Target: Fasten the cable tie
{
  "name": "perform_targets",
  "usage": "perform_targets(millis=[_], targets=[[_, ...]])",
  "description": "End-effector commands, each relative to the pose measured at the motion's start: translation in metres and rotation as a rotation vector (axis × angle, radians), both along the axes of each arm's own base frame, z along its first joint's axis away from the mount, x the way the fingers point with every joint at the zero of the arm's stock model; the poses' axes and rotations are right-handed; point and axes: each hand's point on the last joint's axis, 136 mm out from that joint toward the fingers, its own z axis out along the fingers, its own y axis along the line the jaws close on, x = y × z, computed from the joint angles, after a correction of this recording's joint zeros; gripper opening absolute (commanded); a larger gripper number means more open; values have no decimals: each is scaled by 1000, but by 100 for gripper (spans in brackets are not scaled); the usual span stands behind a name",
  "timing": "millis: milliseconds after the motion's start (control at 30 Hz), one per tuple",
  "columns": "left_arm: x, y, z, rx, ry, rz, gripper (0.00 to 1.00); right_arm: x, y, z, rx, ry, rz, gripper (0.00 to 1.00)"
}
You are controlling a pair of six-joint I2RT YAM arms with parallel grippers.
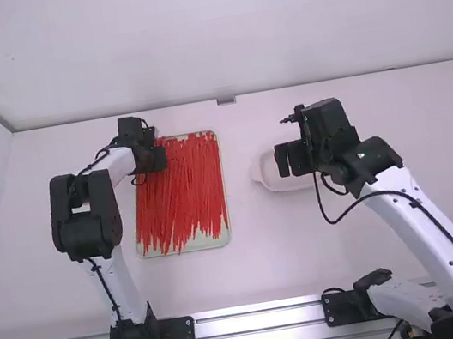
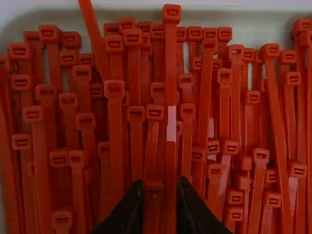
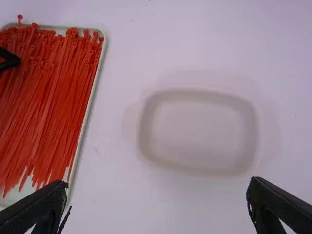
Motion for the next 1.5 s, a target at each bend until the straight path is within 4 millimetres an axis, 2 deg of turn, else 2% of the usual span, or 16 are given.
perform_targets(millis=[0, 533, 867, 1100, 1167, 1267, 1467], targets=[[-4, -1, -6, 14, 20, 4, 18, 6, 1, 15, 13, -35, -6, 98], [-5, -1, -6, 11, 21, 2, 16, 6, 1, 15, 13, -36, -5, 98], [-4, -2, -6, 8, 18, 1, 6, 6, 1, 15, 13, -35, -6, 98], [-3, -2, -6, 7, 15, 2, 4, 5, 1, 14, 10, -29, -5, 98], [0, -1, -4, 0, 3, 24, 18, 5, 1, 14, 10, -29, -5, 98], [1, -2, -3, -4, -4, 24, 29, 5, 1, 14, 11, -29, -5, 98], [0, -3, -4, -6, 1, 22, 30, 4, 0, 14, 10, -28, -6, 98]])
